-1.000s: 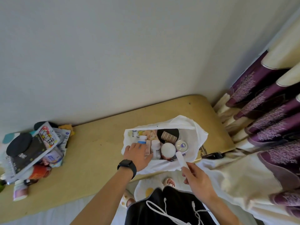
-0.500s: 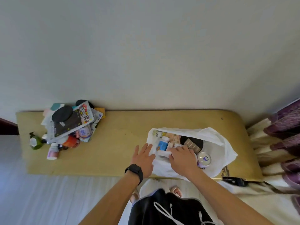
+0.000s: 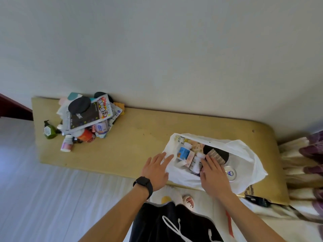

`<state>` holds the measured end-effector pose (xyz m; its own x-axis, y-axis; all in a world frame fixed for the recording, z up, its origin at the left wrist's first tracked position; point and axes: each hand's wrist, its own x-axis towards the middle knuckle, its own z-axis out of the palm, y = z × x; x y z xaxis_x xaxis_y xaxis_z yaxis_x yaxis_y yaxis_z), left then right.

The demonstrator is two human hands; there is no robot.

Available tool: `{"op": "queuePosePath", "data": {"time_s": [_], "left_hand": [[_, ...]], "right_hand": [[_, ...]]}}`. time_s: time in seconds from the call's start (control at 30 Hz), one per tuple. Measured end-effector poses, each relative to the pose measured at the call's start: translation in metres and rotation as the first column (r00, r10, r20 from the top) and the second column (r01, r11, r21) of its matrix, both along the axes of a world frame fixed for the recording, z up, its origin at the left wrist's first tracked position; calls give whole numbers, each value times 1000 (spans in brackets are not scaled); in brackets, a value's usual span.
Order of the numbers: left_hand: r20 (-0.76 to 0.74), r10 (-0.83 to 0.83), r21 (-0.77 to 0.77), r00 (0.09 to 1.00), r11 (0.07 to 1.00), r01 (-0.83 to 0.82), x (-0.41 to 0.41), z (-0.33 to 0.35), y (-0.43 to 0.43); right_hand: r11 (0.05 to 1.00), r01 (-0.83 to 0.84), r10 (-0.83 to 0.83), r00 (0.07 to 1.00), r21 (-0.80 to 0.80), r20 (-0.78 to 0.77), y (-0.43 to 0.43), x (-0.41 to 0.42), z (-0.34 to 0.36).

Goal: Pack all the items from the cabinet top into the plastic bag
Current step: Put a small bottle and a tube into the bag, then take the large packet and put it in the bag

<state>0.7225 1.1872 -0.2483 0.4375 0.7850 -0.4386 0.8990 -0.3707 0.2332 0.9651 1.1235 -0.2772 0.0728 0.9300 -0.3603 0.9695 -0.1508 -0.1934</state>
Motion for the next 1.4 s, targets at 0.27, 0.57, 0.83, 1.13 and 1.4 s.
{"op": "queuePosePath", "data": {"time_s": [0.27,0.57,0.83,1.13,1.4], "left_hand": [[-76,320,-240,944,913,-329,-109,-27,-16],[-152,494,-286,856,807,-516,-282,-58,32],[-221,351,-345,910,844,-410,-389,-78,71],[-140,393,-410,909,812,-414,-400,-79,79],[-153,350,-420,924,823,-382,-402,-76,83]], "right_hand": [[980,-58,106,963,193,-248,33,-85,36],[989,-31,-44,877,-148,-478,142,-283,62],[711,283,-698,388,-643,-602,261,-461,56],[293,464,-951,53,-836,-304,307,-521,46],[334,561,-897,-58,-757,-438,301,-510,28]]}}
